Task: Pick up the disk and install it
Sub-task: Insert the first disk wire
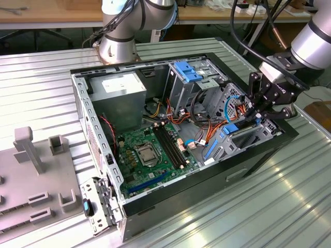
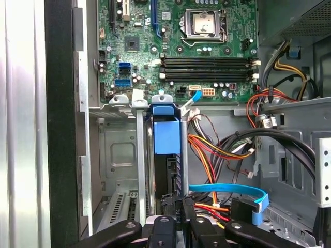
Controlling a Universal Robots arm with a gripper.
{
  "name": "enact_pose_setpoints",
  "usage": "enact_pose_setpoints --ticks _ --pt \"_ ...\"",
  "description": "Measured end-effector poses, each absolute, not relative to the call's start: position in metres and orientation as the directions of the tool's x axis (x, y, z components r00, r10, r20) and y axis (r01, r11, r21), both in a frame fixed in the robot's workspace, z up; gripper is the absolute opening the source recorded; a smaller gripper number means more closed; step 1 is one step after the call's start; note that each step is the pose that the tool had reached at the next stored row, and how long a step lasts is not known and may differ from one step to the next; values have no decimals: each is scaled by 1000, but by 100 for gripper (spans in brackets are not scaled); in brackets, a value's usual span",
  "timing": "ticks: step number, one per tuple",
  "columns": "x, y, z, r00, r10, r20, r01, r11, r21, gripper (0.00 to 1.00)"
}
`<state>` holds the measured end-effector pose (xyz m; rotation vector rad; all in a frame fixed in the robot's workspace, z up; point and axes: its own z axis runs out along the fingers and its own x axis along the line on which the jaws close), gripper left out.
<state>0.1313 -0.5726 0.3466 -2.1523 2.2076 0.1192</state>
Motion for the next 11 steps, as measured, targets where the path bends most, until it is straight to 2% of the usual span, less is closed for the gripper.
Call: enact_pose_setpoints --ticks 2,4,11 --pt "131 -573 347 -27 -995 -96 -1000 26 16 17" --pt "131 -575 347 -30 -993 -113 -999 28 17 17" --pt "131 -579 346 -48 -992 -113 -999 46 17 17"
